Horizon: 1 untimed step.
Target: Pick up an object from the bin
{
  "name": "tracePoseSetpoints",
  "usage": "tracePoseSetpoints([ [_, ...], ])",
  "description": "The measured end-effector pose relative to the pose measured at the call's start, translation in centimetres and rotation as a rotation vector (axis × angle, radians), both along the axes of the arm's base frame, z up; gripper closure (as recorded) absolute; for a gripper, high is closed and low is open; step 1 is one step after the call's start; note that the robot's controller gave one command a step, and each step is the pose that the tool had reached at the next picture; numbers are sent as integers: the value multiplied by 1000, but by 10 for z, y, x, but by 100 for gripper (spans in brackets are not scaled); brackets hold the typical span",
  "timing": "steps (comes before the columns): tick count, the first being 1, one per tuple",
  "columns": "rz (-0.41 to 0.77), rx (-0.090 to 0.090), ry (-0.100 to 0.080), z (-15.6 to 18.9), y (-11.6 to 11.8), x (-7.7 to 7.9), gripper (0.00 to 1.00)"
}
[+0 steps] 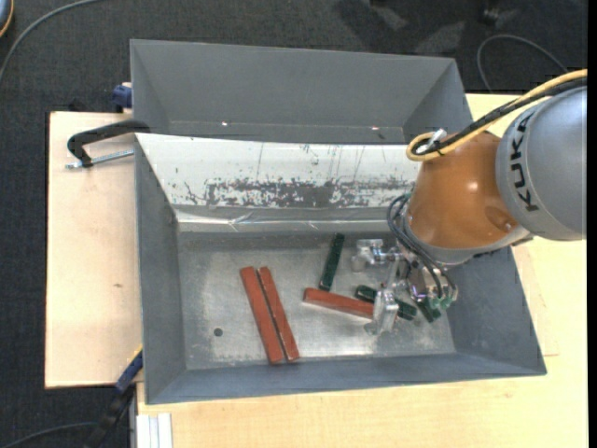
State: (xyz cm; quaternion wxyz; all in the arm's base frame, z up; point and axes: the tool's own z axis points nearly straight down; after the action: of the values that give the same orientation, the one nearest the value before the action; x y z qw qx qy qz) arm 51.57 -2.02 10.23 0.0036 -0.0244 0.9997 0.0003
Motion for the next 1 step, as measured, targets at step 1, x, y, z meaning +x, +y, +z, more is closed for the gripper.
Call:
tracePoseSetpoints([
  [1,-99,0,2,-2,-22,2,0],
])
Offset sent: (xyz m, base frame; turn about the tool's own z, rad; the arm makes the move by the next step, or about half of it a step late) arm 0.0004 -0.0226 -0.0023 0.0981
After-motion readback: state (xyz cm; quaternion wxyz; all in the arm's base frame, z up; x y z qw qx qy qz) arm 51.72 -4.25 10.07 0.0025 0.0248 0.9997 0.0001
